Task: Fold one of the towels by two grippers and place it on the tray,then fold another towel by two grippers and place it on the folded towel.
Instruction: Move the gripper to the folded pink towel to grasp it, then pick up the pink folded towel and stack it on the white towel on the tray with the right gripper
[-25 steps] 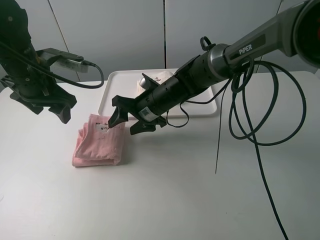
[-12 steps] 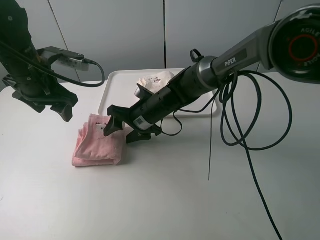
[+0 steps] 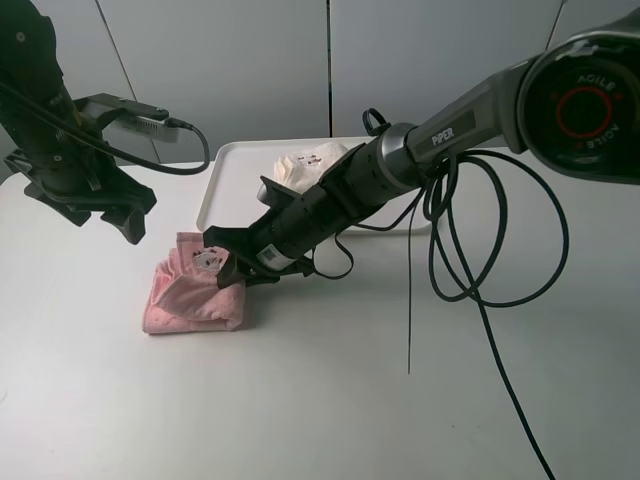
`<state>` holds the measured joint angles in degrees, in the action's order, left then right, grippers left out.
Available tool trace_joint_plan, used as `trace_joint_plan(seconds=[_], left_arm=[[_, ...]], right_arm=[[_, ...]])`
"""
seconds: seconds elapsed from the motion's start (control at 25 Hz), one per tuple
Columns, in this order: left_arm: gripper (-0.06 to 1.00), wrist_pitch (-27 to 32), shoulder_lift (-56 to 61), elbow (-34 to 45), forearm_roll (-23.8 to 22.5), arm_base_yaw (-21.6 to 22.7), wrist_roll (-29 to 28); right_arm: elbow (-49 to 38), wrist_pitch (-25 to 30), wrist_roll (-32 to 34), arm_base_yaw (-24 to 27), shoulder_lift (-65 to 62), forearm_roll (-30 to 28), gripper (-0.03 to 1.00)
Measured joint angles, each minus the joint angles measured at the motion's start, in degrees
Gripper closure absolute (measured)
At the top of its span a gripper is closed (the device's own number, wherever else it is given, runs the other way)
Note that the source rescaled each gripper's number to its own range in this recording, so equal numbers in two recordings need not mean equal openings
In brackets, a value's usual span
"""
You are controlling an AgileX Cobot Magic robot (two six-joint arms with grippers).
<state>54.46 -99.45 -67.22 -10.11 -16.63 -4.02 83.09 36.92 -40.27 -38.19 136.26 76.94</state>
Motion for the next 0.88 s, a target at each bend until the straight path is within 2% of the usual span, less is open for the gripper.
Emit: trace_joint_plan(seconds=[0.36,0.52,0.64,0.76,0.88], left_arm=[[0.03,1.13,0.00,0.00,0.00,0.00,0.94],[0.03,1.22,0.00,0.00,0.96,0.00,1.06],[0.03,1.62,0.00,0.00,1.58,0.00,1.39],[0.03,2.03,0.00,0.00,1.82,0.00,1.75],[0.03,2.03,0.00,0.00,1.89,0.00,2.08]], right_arm=[[0.00,0.22,-1.59,0.00,-0.53,-0.22,0.87],[4.33,3.07,-0.59,0.00,-1.31,-4.27,0.87],[9.99,5.42,4.45,0.00,-1.31,-10.86,0.87],[15.90,6.14,12.21,0.00,-1.33,-21.84,0.87],[21.14,7.81,15.95,0.52,-1.43,-27.40,0.87]])
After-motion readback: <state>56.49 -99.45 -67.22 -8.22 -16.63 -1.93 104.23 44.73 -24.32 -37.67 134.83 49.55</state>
